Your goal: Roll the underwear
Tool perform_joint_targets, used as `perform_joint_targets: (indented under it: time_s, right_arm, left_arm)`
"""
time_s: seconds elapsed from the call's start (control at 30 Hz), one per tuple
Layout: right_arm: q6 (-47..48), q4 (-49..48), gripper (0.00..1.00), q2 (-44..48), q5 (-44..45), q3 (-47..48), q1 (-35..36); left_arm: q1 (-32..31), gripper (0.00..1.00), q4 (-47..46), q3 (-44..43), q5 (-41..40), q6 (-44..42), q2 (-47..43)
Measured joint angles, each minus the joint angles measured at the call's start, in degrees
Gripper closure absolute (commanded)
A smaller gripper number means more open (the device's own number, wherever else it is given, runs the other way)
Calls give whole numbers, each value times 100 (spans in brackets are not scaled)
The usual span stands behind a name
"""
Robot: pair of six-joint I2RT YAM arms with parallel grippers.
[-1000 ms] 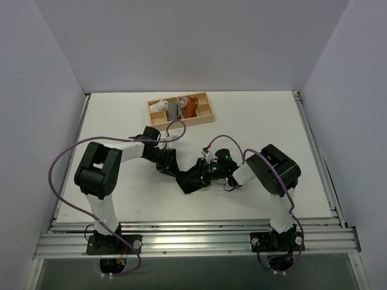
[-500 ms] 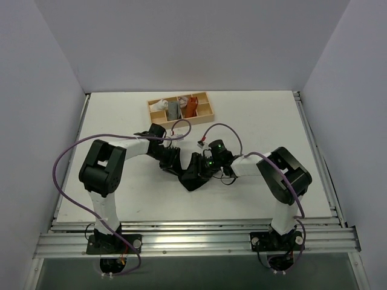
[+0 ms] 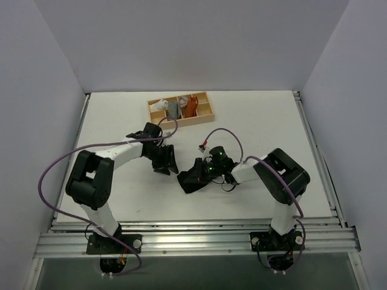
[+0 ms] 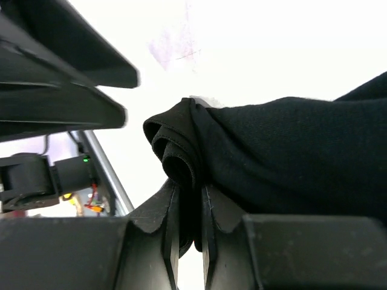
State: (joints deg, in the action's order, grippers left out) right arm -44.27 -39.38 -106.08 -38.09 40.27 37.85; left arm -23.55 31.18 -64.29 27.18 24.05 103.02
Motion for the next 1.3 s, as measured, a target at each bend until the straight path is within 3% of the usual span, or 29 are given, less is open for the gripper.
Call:
perform_joint_targets:
  time_s: [0.17, 0.37, 0.8, 0.93, 1.03, 1.07, 1.2, 1.3]
  right_arm:
    - [-479, -992, 100, -179, -197, -365, -2]
    - [-907, -1825, 100, -413, -380, -601, -2]
    - [-1217, -2267, 100, -503, -372, -769, -2]
    - [-1318, -2402, 100, -549, -374, -802, -4]
    - [-1399, -2496, 100, -590, -376, -820, -4]
    - [-1432, -2527, 98, -603, -380, -828, -4]
    - [-1484, -2542, 84, -605, -374, -839, -4]
    - [-1449, -2264, 70, -470, -306, -811, 2]
  left_arm:
    - [-13, 41, -267, 743, -522, 1259, -839]
    - [-162, 41, -577, 1202, -813, 2262, -852]
    - [-302, 47, -2345, 2057, -647, 3521, -938]
    - [-337, 55, -2704, 2214, -595, 3698, -925]
    - [-391, 67, -2894, 2295, -621, 3807, -898]
    - [-409, 77, -2944, 2319, -632, 3845, -894]
    - [-479, 96, -3023, 2339, -737, 3947, -911]
    - [-581, 98, -2938, 2328, -960, 3974, -1005]
